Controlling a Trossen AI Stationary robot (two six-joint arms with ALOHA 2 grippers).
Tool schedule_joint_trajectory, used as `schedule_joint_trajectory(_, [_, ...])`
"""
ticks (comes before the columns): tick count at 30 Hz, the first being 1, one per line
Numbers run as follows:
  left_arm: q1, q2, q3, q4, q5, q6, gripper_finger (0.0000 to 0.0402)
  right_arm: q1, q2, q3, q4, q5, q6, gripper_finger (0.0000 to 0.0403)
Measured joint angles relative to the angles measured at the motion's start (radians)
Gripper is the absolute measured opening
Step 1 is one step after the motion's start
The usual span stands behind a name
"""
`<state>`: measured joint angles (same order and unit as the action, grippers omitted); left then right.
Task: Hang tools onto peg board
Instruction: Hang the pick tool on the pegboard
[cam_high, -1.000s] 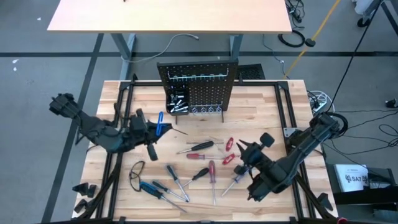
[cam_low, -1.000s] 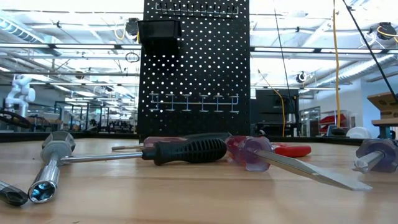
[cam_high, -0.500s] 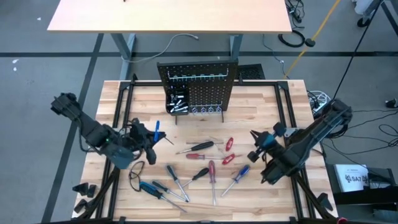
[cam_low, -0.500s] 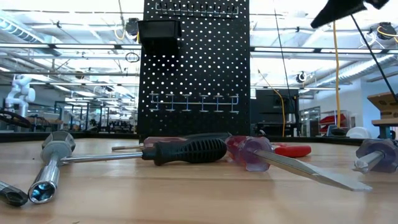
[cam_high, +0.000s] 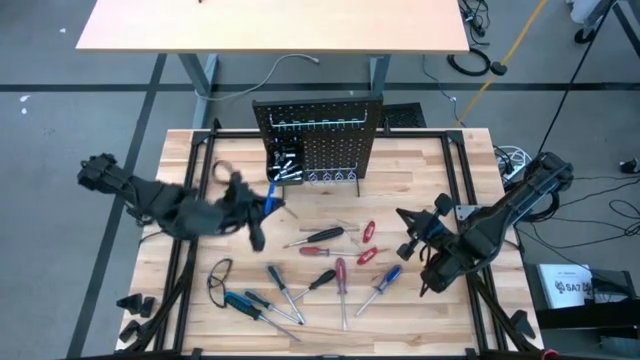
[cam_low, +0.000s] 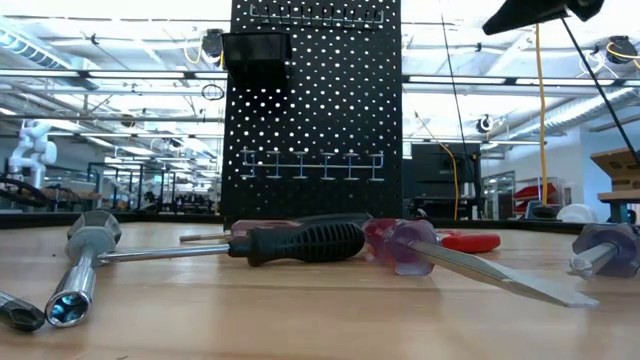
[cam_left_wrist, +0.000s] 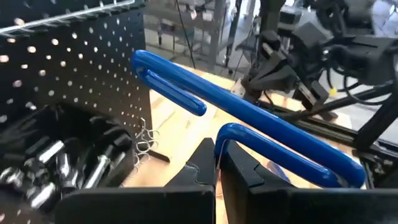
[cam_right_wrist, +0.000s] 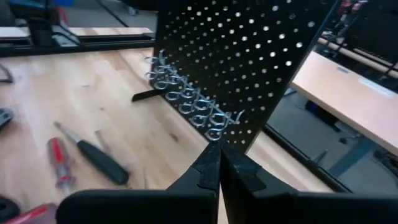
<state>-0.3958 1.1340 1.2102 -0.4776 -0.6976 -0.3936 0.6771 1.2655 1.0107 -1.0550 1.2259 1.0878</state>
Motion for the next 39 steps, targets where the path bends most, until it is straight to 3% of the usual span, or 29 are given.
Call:
schedule_joint_trajectory(7, [0.275,0.008,0.060,0.006,0.315,0.118,0.0005,-0.059,0.000,0.000,0.002,0.000,-0.050,0.0000])
schedule_joint_trajectory(12, [0.367,0.043,0.102,0.104,0.556,0.244,0.0005,-0.091,0.000,0.000,0.044,0.000,-0.093,0.0000])
schedule_joint_trajectory(16, [0.448,0.115,0.173,0.057,0.661,0.264,0.0005,-0.110,0.000,0.000,0.130,-0.017,-0.190,0.0000])
schedule_joint_trajectory(20, [0.501,0.186,0.271,-0.016,0.806,0.324,0.0005,-0.115,0.000,0.000,0.214,-0.110,-0.311,0.0000])
schedule_joint_trajectory(24, [0.540,0.234,0.396,-0.166,0.792,0.403,0.0004,-0.115,0.000,-0.002,0.301,-0.317,-0.448,0.0000])
schedule_joint_trajectory(26, [0.561,0.245,0.462,-0.231,0.762,0.408,0.0005,-0.115,0.000,-0.015,0.376,-0.373,-0.512,0.0000])
schedule_joint_trajectory(31, [0.602,0.242,0.556,-0.262,0.710,0.401,0.0004,-0.141,0.000,-0.052,0.510,-0.393,-0.642,0.0000])
schedule_joint_trajectory(39, [0.646,0.241,0.561,-0.296,0.712,0.401,0.0004,-0.196,0.000,-0.060,0.522,-0.469,-0.651,0.0000])
